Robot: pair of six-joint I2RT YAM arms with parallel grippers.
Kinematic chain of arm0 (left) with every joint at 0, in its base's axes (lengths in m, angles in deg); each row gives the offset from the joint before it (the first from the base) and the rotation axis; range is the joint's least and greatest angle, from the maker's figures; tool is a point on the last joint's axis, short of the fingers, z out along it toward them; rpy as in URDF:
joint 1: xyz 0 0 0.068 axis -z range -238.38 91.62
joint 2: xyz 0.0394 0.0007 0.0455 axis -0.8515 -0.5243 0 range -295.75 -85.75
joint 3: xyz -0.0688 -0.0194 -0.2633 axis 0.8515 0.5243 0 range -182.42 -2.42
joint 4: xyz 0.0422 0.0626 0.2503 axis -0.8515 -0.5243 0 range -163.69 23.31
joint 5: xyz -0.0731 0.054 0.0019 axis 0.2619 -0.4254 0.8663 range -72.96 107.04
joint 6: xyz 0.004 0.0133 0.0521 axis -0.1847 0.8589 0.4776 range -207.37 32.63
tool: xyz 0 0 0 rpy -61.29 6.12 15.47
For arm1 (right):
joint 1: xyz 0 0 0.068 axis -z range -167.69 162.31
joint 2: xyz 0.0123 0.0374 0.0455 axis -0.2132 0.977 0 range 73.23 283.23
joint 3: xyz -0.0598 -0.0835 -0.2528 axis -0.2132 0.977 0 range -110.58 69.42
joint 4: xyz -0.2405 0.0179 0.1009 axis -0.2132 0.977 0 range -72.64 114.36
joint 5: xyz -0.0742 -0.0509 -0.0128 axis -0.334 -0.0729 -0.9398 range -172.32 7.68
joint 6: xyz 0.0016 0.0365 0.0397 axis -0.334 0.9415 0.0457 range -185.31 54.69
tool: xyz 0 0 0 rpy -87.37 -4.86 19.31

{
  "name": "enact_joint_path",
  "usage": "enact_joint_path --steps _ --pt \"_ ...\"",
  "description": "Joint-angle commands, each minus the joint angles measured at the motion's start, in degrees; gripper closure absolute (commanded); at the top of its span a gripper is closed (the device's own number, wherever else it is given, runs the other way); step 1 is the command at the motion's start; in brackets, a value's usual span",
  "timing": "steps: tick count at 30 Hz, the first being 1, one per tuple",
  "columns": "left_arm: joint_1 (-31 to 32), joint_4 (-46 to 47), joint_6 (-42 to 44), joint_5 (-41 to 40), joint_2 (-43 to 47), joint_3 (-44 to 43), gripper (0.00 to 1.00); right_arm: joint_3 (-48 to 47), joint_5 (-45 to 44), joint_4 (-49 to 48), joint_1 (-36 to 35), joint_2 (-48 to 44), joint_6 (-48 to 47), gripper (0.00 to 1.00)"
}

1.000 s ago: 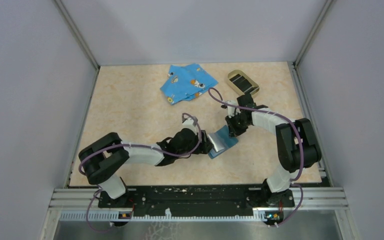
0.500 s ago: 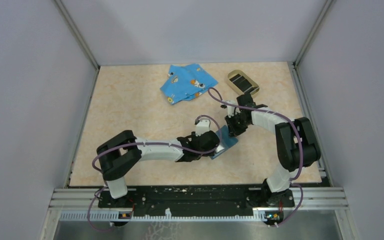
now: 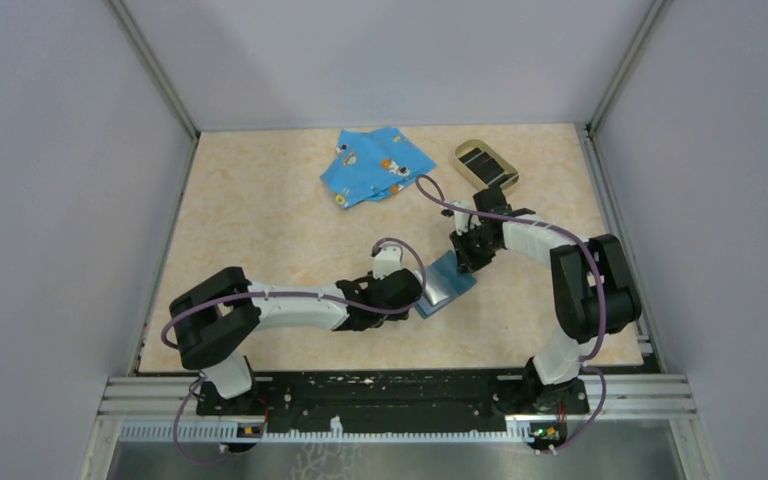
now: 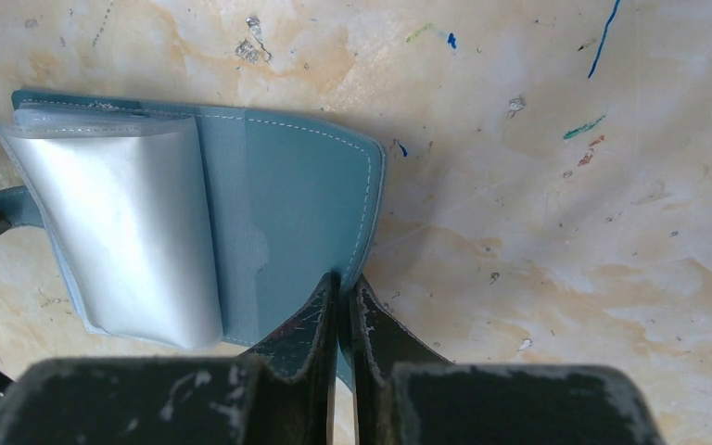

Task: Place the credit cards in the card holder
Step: Open the card holder at the center of the board.

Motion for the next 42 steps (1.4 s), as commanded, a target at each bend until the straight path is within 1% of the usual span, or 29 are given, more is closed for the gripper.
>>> enact_joint_path --steps 1,3,6,8,9,10,11,14,17,20,22,25,27,29,30,31,33,34,36,38,39,42 --pt "0.1 1.3 -0.3 0.6 1.2 1.4 0.53 -0.6 -0.8 2.0 -0.1 1.5 -0.9 0.95" --pt "0.1 2.8 0.0 1.1 0.8 1.9 0.58 -0.6 -0.5 2.2 -0.1 1.4 -1.0 0.95" --pt "0.1 4.9 0.6 1.9 0.4 2.4 0.68 -0.7 -0.3 2.2 -0.1 1.3 -1.2 0.95" --pt "0.1 6.7 1.1 2.4 0.3 2.7 0.78 -0.7 -0.1 2.4 -0.1 1.0 -1.4 0.95" --pt "0.1 7.4 1.4 2.6 0.3 2.8 0.85 -0.7 0.0 2.4 -0.1 0.9 -1.5 0.95" --pt "0.1 8.0 1.8 2.9 0.4 3.0 0.94 -0.8 0.2 2.4 -0.1 0.7 -1.6 0.95" --pt "0.1 8.4 2.0 2.9 0.5 3.0 1.00 -0.9 0.5 2.6 -0.1 0.4 -1.8 0.94" --pt "0.1 11.1 3.1 2.8 2.2 4.1 1.00 -1.2 2.5 3.1 -0.1 -1.3 -2.6 0.92" --pt "0.1 16.5 7.1 3.0 6.2 7.2 1.00 -1.6 5.7 3.9 0.1 -5.3 -5.1 0.77" --pt "0.1 22.5 12.5 3.9 10.5 9.6 1.00 -1.1 8.1 3.5 0.3 -12.3 -7.6 0.63" --pt "-0.1 27.9 15.4 5.5 12.2 11.2 1.00 -0.2 8.7 2.5 0.3 -17.6 -8.9 0.56" --pt "-0.7 33.1 18.2 9.0 13.1 12.3 1.00 2.0 10.6 -0.4 0.3 -25.1 -10.1 0.43" --pt "-1.0 35.3 19.4 11.2 12.6 12.2 1.00 3.8 14.8 -2.1 0.3 -28.9 -11.1 0.30" --pt "-1.2 36.1 20.0 12.7 11.6 11.7 1.00 5.9 21.2 -3.6 0.3 -29.6 -10.9 0.21" --pt "-1.4 36.3 20.1 13.3 11.0 11.3 1.00 6.5 24.1 -3.8 0.3 -28.7 -10.3 0.20" --pt "-1.4 36.2 20.1 13.6 10.4 11.0 1.00 6.5 25.3 -3.7 0.3 -27.2 -9.4 0.21" --pt "-1.7 36.3 19.9 14.3 9.7 10.7 1.00 5.3 24.2 -2.2 0.2 -22.9 -8.2 0.23" --pt "-1.7 36.4 19.7 14.4 9.6 10.8 1.00 4.6 22.4 -1.5 0.2 -20.7 -7.8 0.27" --pt "-2.0 36.7 19.3 14.5 9.4 11.4 1.00 2.5 17.9 0.7 0.2 -16.5 -8.0 0.40" --pt "-2.5 36.6 18.6 15.0 9.5 12.3 1.00 1.5 15.5 2.1 0.2 -13.3 -8.5 0.51" --pt "-2.7 36.5 18.3 15.1 9.7 12.9 1.00 1.3 14.8 2.3 0.2 -12.4 -8.6 0.54" --pt "-3.2 36.6 17.4 15.3 10.7 15.0 1.00 1.3 14.2 2.8 -0.1 -11.1 -8.7 0.57"
